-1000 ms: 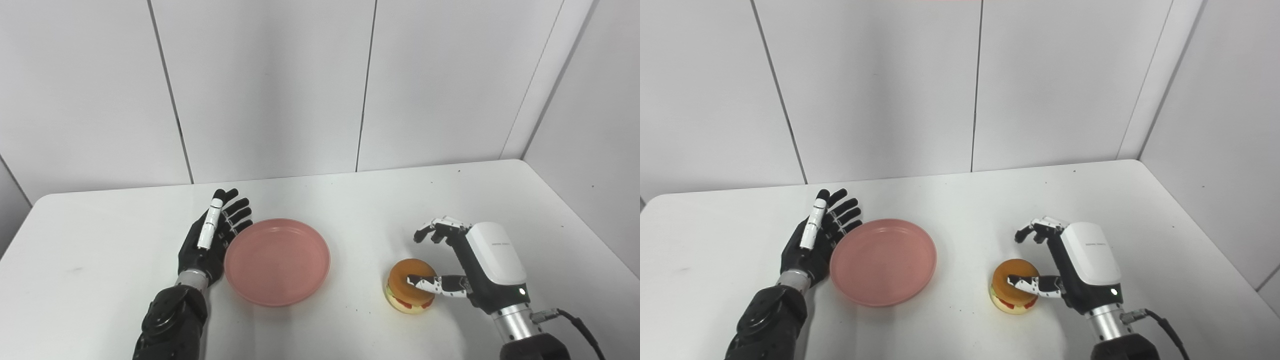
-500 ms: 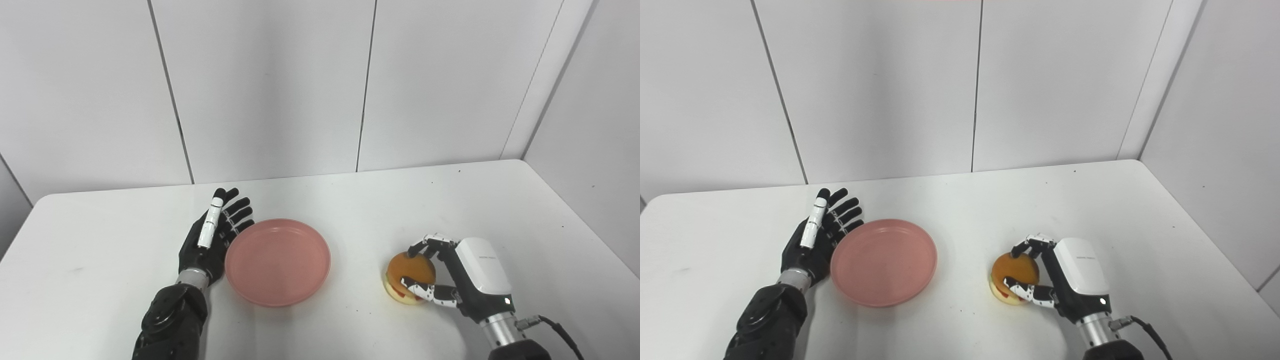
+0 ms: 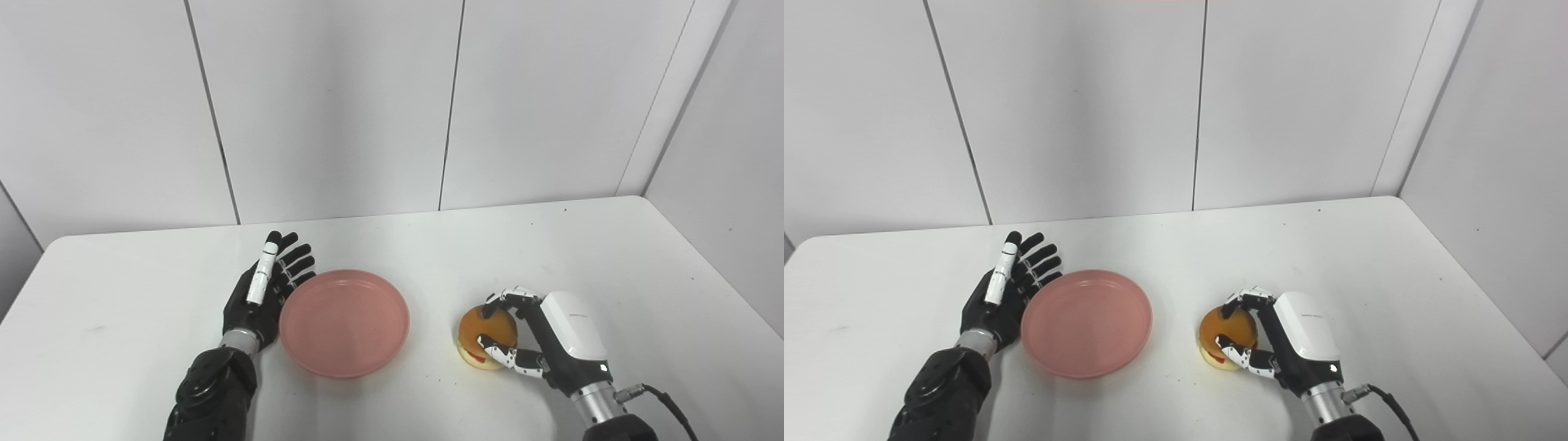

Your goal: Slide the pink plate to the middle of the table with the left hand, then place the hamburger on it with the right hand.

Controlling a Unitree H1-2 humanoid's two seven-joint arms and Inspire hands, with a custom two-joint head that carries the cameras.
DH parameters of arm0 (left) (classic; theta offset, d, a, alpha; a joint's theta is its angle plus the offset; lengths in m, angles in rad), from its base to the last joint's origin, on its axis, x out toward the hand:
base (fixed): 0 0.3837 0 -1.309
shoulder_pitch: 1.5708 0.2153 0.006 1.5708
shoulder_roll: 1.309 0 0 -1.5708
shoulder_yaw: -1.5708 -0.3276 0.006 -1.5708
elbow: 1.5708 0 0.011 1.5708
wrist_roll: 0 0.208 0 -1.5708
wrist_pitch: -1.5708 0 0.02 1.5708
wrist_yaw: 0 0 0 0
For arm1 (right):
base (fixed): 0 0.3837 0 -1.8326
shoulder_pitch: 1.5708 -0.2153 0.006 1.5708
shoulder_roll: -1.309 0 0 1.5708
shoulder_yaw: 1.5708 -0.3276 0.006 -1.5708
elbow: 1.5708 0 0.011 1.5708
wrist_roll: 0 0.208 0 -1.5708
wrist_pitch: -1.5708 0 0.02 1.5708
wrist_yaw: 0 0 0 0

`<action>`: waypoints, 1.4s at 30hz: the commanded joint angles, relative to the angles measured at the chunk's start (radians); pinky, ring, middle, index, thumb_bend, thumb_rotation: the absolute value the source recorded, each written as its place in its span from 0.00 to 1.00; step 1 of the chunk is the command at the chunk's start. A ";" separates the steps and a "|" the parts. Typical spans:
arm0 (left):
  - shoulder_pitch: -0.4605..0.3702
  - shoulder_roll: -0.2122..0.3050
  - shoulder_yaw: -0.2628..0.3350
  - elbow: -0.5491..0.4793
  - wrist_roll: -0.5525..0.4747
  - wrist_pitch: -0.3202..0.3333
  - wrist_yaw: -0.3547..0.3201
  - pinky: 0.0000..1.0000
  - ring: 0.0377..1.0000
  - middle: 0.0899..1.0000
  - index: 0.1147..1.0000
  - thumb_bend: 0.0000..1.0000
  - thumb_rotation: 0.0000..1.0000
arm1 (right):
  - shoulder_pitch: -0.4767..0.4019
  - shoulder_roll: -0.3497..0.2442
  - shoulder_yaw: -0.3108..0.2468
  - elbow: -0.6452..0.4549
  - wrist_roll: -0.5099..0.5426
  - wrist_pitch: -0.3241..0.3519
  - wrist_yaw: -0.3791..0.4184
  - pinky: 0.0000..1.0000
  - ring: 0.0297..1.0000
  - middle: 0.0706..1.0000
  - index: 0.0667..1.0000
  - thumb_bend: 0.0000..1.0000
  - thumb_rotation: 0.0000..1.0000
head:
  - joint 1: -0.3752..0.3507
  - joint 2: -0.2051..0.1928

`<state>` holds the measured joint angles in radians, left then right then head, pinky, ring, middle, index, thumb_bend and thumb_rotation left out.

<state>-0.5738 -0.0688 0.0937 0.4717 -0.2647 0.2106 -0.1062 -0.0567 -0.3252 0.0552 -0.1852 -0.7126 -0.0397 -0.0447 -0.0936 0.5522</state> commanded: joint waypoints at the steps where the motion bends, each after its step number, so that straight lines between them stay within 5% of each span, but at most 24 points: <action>1: 0.004 -0.001 -0.003 0.039 0.008 0.017 0.006 0.73 0.77 0.72 0.74 0.70 0.69 | -0.018 -0.007 -0.001 -0.023 0.012 0.020 0.018 0.60 0.69 0.70 0.46 0.51 0.17 | 0.000 0.001; 8: 0.012 0.003 0.005 -0.002 -0.007 0.039 0.000 0.75 0.76 0.71 0.72 0.70 0.67 | -0.012 0.013 0.003 -0.060 0.010 0.052 0.053 0.61 0.72 0.74 0.46 0.51 0.17 | -0.006 -0.015; 10: 0.016 0.004 0.002 -0.006 -0.003 0.035 -0.001 0.75 0.76 0.72 0.72 0.69 0.68 | -0.005 0.014 0.005 -0.075 0.002 0.063 0.062 0.64 0.76 0.78 0.66 0.62 0.46 | -0.009 -0.011; 13: 0.018 0.006 0.000 -0.003 0.001 0.032 0.003 0.72 0.75 0.71 0.72 0.71 0.67 | 0.002 0.011 0.004 -0.090 -0.002 0.070 0.071 0.73 0.84 0.84 0.75 0.67 0.72 | -0.012 -0.009; 19: 0.015 0.006 0.000 0.011 -0.001 0.040 0.005 0.73 0.76 0.72 0.72 0.69 0.68 | 0.007 0.001 -0.001 -0.099 -0.042 0.034 0.032 0.86 0.89 0.87 0.80 0.78 0.99 | -0.022 -0.007; 25: 0.010 0.008 -0.003 0.023 -0.002 0.032 0.000 0.74 0.77 0.73 0.72 0.69 0.68 | 0.005 -0.002 -0.011 -0.132 -0.057 0.013 -0.006 0.89 0.88 0.87 0.81 0.80 1.00 | -0.016 -0.011; 33: 0.010 0.005 -0.007 0.027 0.000 0.029 -0.004 0.72 0.76 0.72 0.71 0.69 0.68 | -0.016 -0.007 -0.029 -0.207 -0.041 0.047 0.036 0.80 0.86 0.86 0.81 0.78 1.00 | -0.017 -0.006; 42: 0.009 0.003 -0.005 0.018 -0.003 0.035 -0.001 0.72 0.76 0.73 0.72 0.69 0.69 | -0.063 -0.015 -0.003 -0.058 -0.079 -0.002 -0.018 0.65 0.74 0.77 0.75 0.76 0.98 | -0.008 0.004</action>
<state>-0.5745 -0.0664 0.0916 0.4723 -0.2734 0.2112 -0.1142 -0.0952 -0.3287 0.0480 -0.2329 -0.7781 0.0063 -0.0242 -0.1013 0.5553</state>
